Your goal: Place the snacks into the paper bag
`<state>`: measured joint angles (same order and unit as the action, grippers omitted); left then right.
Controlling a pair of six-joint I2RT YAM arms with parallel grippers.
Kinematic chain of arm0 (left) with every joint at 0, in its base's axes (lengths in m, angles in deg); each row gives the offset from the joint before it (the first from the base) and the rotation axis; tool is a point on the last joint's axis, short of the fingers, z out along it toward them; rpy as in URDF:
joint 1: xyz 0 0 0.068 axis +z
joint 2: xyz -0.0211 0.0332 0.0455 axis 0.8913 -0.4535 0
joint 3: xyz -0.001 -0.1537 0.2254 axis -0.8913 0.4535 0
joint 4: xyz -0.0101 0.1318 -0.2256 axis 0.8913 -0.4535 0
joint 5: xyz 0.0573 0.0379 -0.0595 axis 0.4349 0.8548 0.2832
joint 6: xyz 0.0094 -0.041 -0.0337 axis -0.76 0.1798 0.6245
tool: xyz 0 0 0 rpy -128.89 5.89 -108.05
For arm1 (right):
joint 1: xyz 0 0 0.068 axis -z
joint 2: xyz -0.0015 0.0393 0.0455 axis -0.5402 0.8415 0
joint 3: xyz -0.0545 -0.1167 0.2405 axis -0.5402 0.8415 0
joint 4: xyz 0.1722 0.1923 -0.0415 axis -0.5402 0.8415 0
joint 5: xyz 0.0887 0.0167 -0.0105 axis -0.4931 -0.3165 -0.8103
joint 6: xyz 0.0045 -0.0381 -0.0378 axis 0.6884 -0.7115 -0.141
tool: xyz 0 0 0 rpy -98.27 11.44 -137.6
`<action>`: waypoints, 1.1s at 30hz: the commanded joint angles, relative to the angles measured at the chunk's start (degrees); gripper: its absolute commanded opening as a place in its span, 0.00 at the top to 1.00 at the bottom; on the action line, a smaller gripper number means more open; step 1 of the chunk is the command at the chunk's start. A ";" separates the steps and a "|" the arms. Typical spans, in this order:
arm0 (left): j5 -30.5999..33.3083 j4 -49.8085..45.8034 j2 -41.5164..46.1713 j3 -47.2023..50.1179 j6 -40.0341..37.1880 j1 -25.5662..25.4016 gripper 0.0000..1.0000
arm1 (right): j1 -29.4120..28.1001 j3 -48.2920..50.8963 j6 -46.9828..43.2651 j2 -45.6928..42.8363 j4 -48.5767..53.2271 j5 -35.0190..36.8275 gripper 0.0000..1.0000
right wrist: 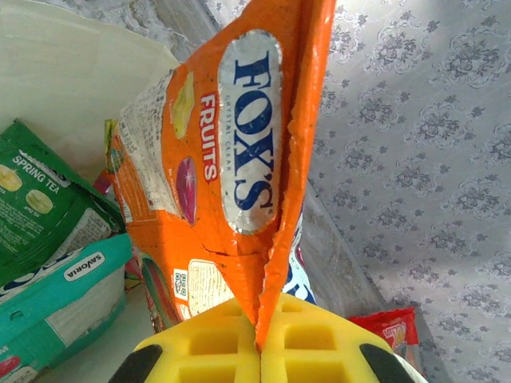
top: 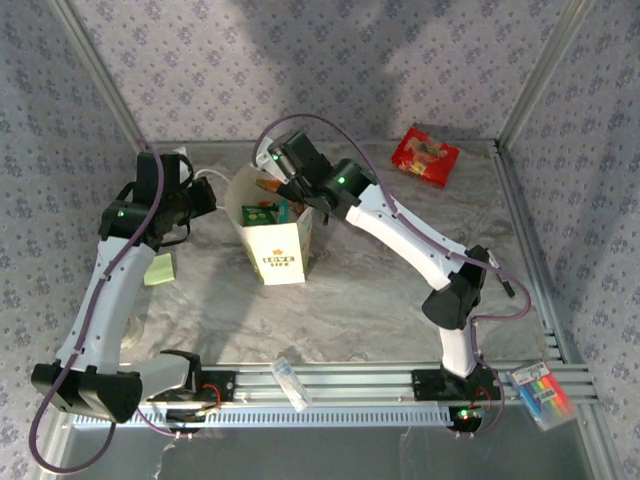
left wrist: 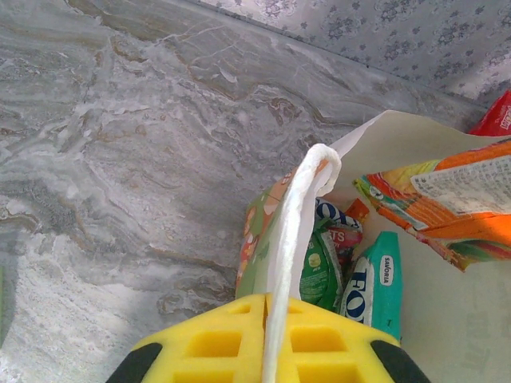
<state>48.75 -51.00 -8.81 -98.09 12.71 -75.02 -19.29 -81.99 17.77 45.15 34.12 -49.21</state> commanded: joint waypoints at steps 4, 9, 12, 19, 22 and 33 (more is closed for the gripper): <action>-0.45 1.03 0.38 -0.96 -0.67 0.30 0.92 | 0.22 -0.39 -1.80 0.57 -3.09 2.04 0.95; -0.61 0.98 0.11 -0.96 -0.66 0.30 0.92 | 0.00 0.30 -2.36 1.92 -6.44 4.70 0.95; -0.71 1.01 0.04 -0.97 -0.75 0.30 0.92 | -0.07 0.21 -3.59 2.74 -7.22 4.62 0.94; -0.61 0.95 0.38 -0.77 -0.93 0.39 0.92 | -0.21 0.47 -3.41 3.56 -5.74 4.26 0.88; -0.61 0.89 0.46 -0.87 -0.93 0.39 0.92 | -0.57 0.94 -3.25 3.14 -4.77 4.06 0.83; -1.05 1.01 0.73 -1.21 -0.66 0.40 0.92 | -0.50 1.89 1.84 -1.38 -1.39 0.35 0.46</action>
<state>48.53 -50.98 -8.96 -98.09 12.69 -75.02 -19.55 -80.68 16.86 48.29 30.80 -47.17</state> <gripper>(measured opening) 0.085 0.543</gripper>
